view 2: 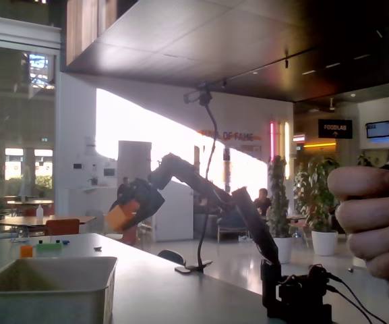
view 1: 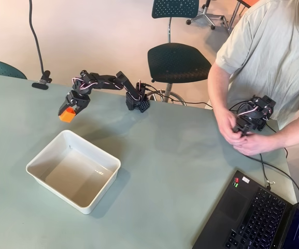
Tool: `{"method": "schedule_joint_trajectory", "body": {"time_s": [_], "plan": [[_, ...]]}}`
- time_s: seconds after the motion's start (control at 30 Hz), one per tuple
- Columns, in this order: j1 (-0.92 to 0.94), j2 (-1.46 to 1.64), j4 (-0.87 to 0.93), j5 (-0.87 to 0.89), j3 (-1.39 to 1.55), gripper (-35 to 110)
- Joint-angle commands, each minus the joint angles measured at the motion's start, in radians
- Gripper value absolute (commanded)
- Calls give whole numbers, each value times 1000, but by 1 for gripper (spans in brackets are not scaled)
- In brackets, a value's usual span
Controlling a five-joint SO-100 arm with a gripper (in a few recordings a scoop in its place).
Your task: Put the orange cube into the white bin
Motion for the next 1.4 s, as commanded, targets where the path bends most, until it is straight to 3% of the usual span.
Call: {"method": "schedule_joint_trajectory", "body": {"time_s": [0.0, 0.17, 0.37, 0.7, 1.0, 1.17, 1.37], "plan": [[-58, 44, -107, 2, -35, 26], [-160, -32, -264, 3, -34, 26], [-233, -184, -321, 2, -44, 27], [-258, -225, -319, 2, -44, 28], [-249, -218, -305, 5, -32, 45], [-244, -212, -305, 5, -43, 47], [-230, -41, -250, 3, -44, 47]]}}
